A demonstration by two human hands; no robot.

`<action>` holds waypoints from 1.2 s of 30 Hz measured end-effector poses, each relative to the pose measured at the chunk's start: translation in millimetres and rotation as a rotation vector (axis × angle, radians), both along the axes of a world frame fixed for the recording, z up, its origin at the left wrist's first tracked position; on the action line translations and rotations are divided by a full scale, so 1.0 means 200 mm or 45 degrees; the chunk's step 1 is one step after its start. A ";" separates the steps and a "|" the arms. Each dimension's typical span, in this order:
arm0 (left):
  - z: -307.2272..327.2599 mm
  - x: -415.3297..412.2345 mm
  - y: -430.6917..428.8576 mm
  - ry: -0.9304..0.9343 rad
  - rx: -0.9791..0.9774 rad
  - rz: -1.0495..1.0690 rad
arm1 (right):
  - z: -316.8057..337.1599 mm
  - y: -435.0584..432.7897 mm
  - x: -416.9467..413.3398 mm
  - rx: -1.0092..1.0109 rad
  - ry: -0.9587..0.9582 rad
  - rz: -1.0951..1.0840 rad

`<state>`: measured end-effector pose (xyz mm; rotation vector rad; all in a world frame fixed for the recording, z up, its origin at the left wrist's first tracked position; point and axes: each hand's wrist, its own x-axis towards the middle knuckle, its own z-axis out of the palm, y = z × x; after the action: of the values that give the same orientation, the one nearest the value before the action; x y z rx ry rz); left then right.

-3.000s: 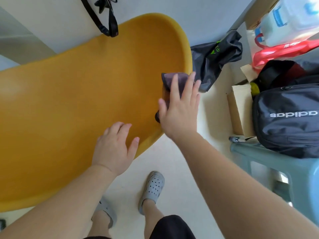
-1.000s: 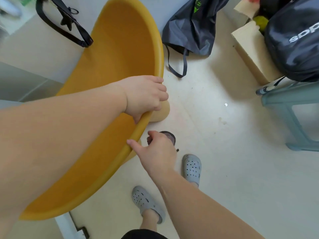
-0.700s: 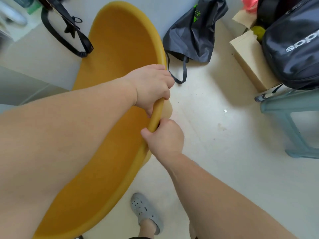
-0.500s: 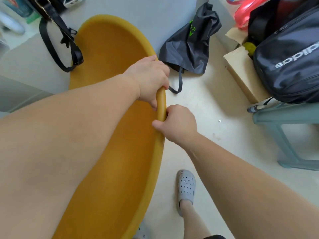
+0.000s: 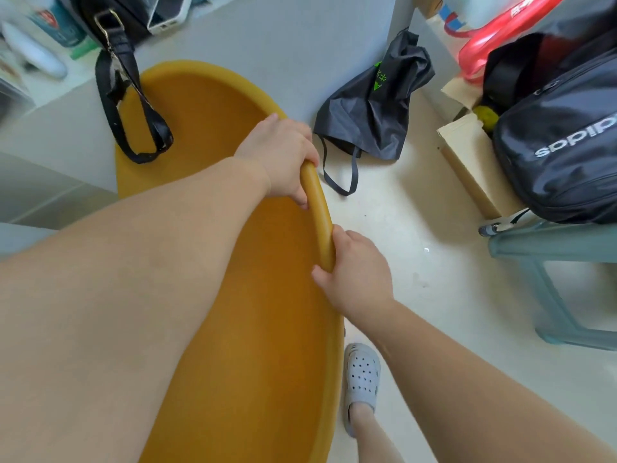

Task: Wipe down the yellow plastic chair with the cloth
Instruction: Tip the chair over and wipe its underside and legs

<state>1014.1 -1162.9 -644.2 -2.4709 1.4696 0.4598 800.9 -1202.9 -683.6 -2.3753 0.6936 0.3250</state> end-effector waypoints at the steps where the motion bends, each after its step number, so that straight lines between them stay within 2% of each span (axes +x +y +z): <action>1: 0.00 0.03 0.02 0.000 -0.008 0.044 | 0.00 -0.02 0.04 -0.009 -0.005 0.047; 9: -0.01 0.23 0.32 -0.018 0.010 0.427 | -0.02 -0.08 0.39 -0.085 -0.066 0.436; 11: 0.00 0.24 0.44 -0.118 0.099 0.474 | -0.02 -0.04 0.47 -0.135 -0.059 0.501; 13: -0.01 0.21 0.56 -0.262 0.216 0.388 | 0.01 0.05 0.48 -0.255 -0.066 0.540; 14: -0.03 0.17 0.62 -0.278 0.204 0.329 | 0.02 0.11 0.46 -0.315 -0.094 0.532; 18: -0.11 -0.08 0.77 -0.066 -0.179 0.121 | 0.01 0.27 0.24 -0.492 -0.236 0.432; 20: -0.15 -0.18 0.80 -0.046 -0.263 0.086 | -0.02 0.31 0.12 -0.590 -0.295 0.350; 25: -0.18 -0.26 0.78 -0.055 -0.288 0.264 | -0.02 0.40 -0.16 -0.681 -0.292 0.231; 29: -0.15 -0.18 0.70 -0.111 -0.147 0.161 | -0.06 0.39 -0.28 -0.762 -0.114 0.095; 32: -0.13 -0.16 0.71 -0.181 -0.071 0.125 | -0.08 0.35 -0.28 -0.787 -0.135 0.182; 36: -0.10 -0.09 0.81 -0.190 -0.016 0.285 | -0.09 0.32 -0.11 -0.762 -0.239 0.320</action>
<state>996.4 -1001.4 -664.8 -2.6281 1.1499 0.2984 778.6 -1138.1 -702.3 -3.0228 0.4414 -0.0145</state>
